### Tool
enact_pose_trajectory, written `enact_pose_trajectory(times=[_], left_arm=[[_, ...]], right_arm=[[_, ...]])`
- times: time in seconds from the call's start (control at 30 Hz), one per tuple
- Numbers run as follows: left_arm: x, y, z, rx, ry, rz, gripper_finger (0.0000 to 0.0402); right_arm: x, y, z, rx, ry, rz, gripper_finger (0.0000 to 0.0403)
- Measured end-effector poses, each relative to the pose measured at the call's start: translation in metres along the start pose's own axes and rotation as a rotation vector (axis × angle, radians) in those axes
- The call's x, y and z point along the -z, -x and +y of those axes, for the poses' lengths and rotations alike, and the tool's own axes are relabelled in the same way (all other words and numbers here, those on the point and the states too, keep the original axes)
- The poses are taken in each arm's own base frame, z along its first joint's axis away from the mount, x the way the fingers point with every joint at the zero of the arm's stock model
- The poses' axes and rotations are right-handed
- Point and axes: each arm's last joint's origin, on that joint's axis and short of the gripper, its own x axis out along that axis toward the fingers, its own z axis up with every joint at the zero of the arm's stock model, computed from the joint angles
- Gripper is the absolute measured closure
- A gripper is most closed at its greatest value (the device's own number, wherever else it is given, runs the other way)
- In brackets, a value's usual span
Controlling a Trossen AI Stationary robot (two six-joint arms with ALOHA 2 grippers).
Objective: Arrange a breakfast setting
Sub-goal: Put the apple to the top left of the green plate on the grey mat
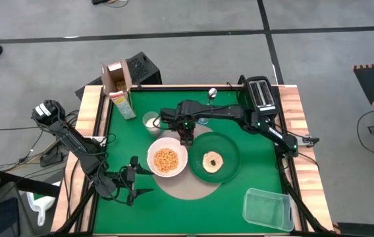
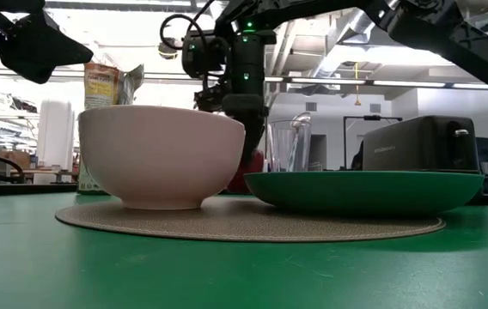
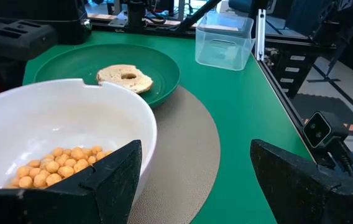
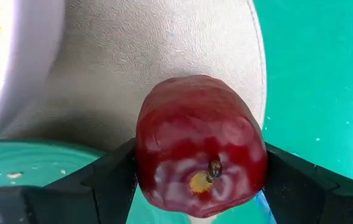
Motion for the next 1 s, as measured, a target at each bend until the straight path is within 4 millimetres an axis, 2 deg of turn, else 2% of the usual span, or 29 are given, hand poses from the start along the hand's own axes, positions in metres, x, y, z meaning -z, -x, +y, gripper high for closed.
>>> enact_pose_trajectory(times=[0.13,0.83,1.0], left_arm=[[0.0,0.0,0.0,0.0,0.001,0.0,0.0116],[0.0,0.0,0.0,0.0,0.001,0.001,0.0116],[0.0,0.0,0.0,0.0,0.001,0.001,0.0116]], right_arm=[[-0.002,-0.012,0.001,-0.001,0.007,0.023,0.0082],[-0.002,-0.014,0.001,-0.001,0.014,0.036,0.0081],[-0.002,-0.016,0.001,-0.002,0.016,0.04,0.0055]])
